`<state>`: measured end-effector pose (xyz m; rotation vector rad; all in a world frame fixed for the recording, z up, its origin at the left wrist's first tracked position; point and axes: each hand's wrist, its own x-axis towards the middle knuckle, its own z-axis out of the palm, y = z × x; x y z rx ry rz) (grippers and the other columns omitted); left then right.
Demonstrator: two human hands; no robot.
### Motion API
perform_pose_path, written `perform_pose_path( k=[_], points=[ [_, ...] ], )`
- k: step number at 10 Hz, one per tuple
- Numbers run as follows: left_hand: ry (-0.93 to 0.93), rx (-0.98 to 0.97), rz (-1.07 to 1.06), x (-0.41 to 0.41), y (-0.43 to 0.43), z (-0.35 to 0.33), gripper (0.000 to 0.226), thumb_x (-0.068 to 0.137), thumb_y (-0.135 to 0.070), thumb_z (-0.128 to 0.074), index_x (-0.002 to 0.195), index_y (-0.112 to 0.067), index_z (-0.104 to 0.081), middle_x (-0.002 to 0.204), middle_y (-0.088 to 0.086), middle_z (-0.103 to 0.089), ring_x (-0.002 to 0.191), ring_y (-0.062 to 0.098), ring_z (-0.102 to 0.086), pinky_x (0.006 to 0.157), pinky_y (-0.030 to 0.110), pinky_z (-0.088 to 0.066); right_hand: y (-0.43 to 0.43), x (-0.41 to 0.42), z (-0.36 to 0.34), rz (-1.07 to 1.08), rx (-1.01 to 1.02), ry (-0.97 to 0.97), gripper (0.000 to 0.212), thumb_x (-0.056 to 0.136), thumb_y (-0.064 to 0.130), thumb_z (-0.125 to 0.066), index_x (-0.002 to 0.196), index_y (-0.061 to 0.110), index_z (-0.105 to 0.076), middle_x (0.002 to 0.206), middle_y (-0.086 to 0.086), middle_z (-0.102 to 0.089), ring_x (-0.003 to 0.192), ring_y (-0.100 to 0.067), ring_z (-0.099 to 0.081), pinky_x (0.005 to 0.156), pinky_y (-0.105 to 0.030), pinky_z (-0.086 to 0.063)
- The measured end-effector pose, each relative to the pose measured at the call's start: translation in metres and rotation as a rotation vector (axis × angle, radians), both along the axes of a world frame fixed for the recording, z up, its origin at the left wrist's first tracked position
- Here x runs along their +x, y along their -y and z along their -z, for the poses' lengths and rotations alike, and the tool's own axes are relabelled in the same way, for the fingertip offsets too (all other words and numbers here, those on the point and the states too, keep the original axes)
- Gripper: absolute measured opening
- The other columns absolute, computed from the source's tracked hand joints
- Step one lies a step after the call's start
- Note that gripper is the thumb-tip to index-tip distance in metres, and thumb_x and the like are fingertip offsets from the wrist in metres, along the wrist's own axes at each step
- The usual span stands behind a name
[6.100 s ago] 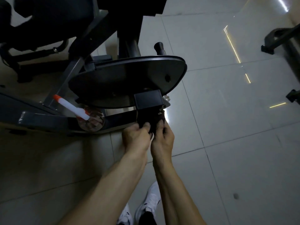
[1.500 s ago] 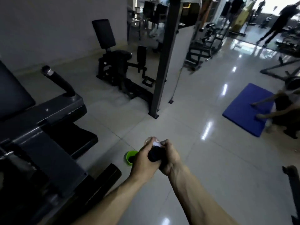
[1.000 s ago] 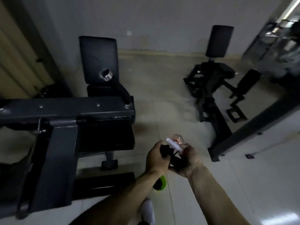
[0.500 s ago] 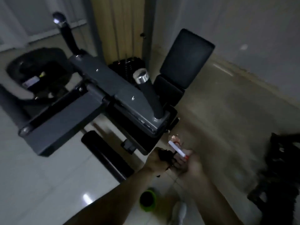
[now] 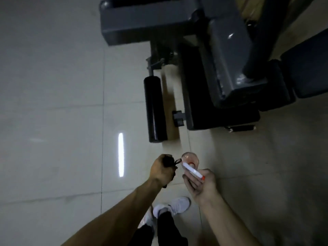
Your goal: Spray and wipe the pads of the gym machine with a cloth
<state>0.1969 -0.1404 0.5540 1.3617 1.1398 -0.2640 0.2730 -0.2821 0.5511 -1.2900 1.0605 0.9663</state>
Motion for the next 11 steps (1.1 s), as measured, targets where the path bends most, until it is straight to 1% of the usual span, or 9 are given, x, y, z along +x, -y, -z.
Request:
perform_pose_path(
  k=[1,2,3,4,6,7,8,9,11],
  points=[
    [-0.028,-0.079,-0.139,-0.034,-0.002,0.05,0.027,0.094,0.002,-0.061,0.115,-0.015,-0.058,0.075,0.005,-0.066,0.057,0.025,-0.059,0.053,0.034,-0.049,0.008,-0.017,0.058,-0.171,-0.184,0.015,0.024,0.087,0.016,-0.056,0.096,-0.002,-0.071,0.086,-0.014,-0.078,0.083,-0.025,-0.074,0.072,-0.033,-0.062],
    [-0.11,-0.198,-0.268,-0.068,0.006,0.129,0.028,0.094,0.007,-0.053,0.12,-0.004,-0.056,0.065,0.016,-0.06,0.045,0.023,-0.05,0.046,0.028,-0.038,0.021,-0.027,0.141,-0.485,-0.494,0.096,0.031,0.088,0.035,-0.068,0.082,0.005,-0.074,0.088,-0.014,-0.077,0.08,-0.03,-0.072,0.075,-0.039,-0.06],
    [-0.186,-0.304,-0.392,-0.086,0.02,0.201,0.007,0.095,0.006,-0.055,0.095,-0.001,-0.057,0.062,0.019,-0.057,0.039,0.018,-0.042,0.049,0.025,-0.032,0.042,-0.029,0.232,-0.886,-0.679,0.211,0.043,0.08,0.052,-0.077,0.089,0.011,-0.069,0.095,-0.011,-0.076,0.087,-0.03,-0.071,0.077,-0.035,-0.054],
    [-0.228,-0.348,-0.507,-0.092,0.035,0.289,0.026,0.097,0.002,-0.057,0.073,-0.004,-0.054,0.059,0.017,-0.053,0.038,0.015,-0.038,0.046,0.022,-0.027,0.044,-0.029,0.3,-1.108,-0.655,0.36,0.038,0.078,0.037,-0.081,0.097,0.009,-0.064,0.095,-0.013,-0.073,0.087,-0.034,-0.069,0.075,-0.038,-0.056],
    [-0.288,-0.346,-0.565,-0.079,0.048,0.462,0.015,0.096,-0.005,-0.064,0.109,0.002,-0.062,0.059,0.018,-0.059,0.04,0.019,-0.047,0.046,0.023,-0.034,0.041,-0.024,0.464,-1.503,-0.626,0.676,0.029,0.095,0.038,-0.067,0.102,0.01,-0.065,0.103,-0.017,-0.074,0.095,-0.038,-0.069,0.075,-0.039,-0.055],
    [-0.302,-0.259,-0.521,-0.069,0.044,0.518,0.03,0.095,-0.015,-0.07,0.122,-0.008,-0.06,0.083,0.021,-0.069,0.053,0.03,-0.061,0.046,0.034,-0.049,0.041,-0.029,0.513,-1.582,-0.652,0.739,0.024,0.098,0.035,-0.061,0.108,0.013,-0.065,0.104,-0.015,-0.074,0.098,-0.038,-0.069,0.077,-0.041,-0.056],
    [-0.301,-0.216,-0.355,-0.065,0.038,0.535,0.05,0.088,-0.026,-0.081,0.13,-0.008,-0.061,0.111,0.019,-0.071,0.085,0.034,-0.07,0.07,0.045,-0.06,0.046,-0.033,0.533,-1.587,-0.682,0.739,0.02,0.1,0.028,-0.06,0.114,0.015,-0.066,0.108,-0.015,-0.074,0.103,-0.038,-0.069,0.079,-0.04,-0.053],
    [-0.33,-0.243,-0.24,-0.069,0.035,0.527,0.051,0.092,-0.022,-0.075,0.137,-0.008,-0.057,0.12,0.013,-0.063,0.1,0.026,-0.056,0.089,0.036,-0.052,0.047,-0.034,0.533,-1.526,-0.657,0.71,0.022,0.101,0.026,-0.06,0.119,0.015,-0.066,0.113,-0.015,-0.074,0.106,-0.038,-0.068,0.083,-0.041,-0.054],
    [-0.323,-0.263,-0.356,-0.088,0.012,0.461,0.022,0.095,-0.015,-0.068,0.115,-0.007,-0.072,0.101,0.022,-0.069,0.086,0.03,-0.062,0.073,0.039,-0.052,0.028,-0.026,0.467,-1.495,-0.676,0.637,0.031,0.099,0.037,-0.06,0.12,0.014,-0.06,0.116,-0.013,-0.07,0.107,-0.037,-0.067,0.081,-0.036,-0.051]
  ],
)
